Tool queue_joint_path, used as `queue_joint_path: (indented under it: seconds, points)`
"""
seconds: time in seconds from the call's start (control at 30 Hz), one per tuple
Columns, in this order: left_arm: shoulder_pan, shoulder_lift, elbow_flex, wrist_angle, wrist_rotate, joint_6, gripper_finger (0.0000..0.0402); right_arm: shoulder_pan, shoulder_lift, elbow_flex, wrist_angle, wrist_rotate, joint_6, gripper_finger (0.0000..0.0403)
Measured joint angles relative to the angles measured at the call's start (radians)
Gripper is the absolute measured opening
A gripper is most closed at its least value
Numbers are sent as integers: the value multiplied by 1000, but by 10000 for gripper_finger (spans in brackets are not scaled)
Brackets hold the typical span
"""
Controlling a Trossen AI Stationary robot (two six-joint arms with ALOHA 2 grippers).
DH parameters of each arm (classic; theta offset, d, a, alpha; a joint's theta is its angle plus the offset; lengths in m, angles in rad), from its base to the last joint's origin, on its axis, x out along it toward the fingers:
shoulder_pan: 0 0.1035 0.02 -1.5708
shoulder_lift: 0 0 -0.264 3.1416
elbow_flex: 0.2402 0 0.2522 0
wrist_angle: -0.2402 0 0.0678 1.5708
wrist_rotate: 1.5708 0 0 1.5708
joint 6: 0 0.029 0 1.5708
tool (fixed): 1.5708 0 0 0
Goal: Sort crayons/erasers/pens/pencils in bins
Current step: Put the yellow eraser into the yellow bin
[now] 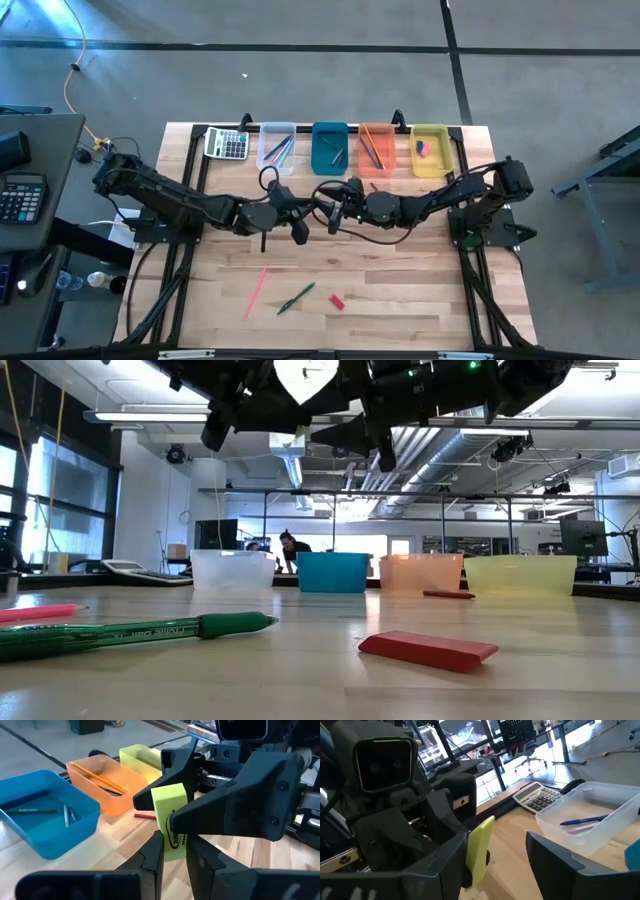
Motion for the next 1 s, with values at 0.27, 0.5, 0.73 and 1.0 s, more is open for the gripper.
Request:
queue_joint_path:
  seconds: [0.27, 0.5, 0.73, 1.0]
  points:
    - [1, 1, 0, 20, 0, 11, 51, 1, -1, 0, 16, -4, -26, 120]
    - [1, 26, 0, 35, -1, 15, 51, 1, -1, 0, 17, -19, -44, 36]
    - [-3, 28, 0, 25, 15, 51, 77, 1, 0, -1, 14, -18, -70, 7]
    - [-59, -19, 0, -4, -7, 163, 153, -2, 0, -1, 74, 8, -123, 13]
